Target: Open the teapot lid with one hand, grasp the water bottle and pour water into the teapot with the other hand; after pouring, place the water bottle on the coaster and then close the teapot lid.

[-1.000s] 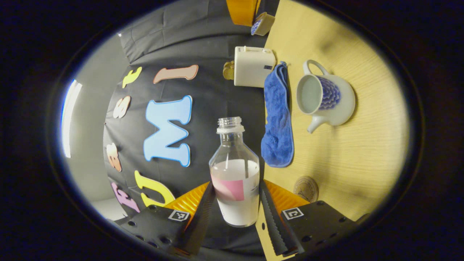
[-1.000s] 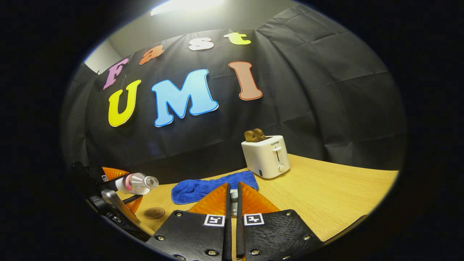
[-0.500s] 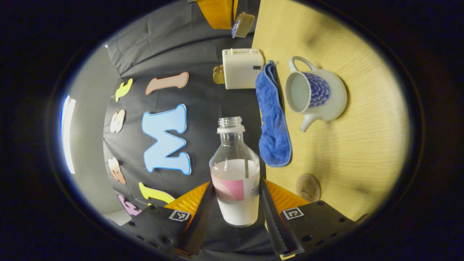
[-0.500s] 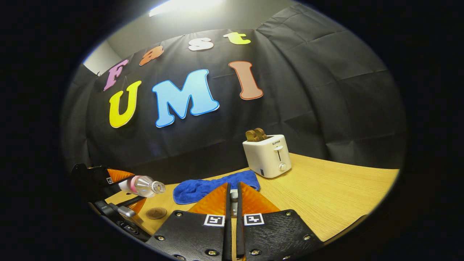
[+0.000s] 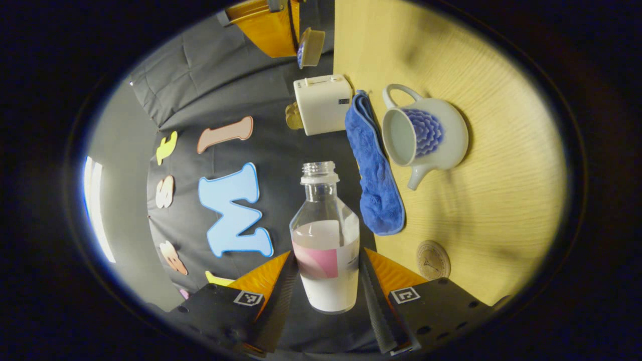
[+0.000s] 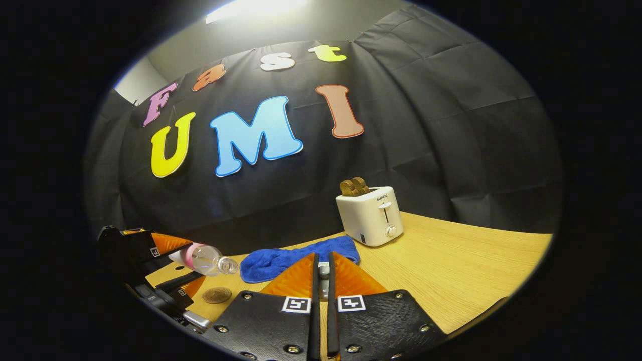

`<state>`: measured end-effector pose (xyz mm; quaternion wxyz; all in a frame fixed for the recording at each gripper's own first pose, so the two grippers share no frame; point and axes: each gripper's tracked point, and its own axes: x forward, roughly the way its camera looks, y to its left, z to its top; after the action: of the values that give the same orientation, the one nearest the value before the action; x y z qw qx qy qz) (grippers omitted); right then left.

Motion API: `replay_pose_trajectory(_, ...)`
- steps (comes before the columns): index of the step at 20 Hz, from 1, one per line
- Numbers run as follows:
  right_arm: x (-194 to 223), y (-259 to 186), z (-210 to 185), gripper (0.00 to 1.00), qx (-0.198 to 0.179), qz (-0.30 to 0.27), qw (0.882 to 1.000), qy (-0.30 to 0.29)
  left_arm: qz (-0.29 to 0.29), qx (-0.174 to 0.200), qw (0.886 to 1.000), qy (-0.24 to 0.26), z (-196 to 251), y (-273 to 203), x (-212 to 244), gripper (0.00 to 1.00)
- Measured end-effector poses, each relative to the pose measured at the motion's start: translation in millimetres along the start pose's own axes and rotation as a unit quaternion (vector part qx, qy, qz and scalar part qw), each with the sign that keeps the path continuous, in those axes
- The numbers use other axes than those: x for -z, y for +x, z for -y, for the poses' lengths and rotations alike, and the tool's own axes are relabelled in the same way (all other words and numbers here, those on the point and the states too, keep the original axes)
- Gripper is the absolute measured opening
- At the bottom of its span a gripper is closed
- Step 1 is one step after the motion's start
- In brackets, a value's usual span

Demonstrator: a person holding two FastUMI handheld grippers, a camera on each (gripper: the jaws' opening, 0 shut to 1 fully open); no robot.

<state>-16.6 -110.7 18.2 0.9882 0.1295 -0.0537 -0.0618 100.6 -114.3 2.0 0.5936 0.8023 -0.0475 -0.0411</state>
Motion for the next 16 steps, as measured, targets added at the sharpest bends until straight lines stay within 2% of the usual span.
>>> replay_pose_trajectory(16, -1, -1, -1, 0.05, -0.006, -0.001, 1.000, 0.007, 0.001, -0.010, 0.998, 0.059, -11, 2, -1, 0.85)
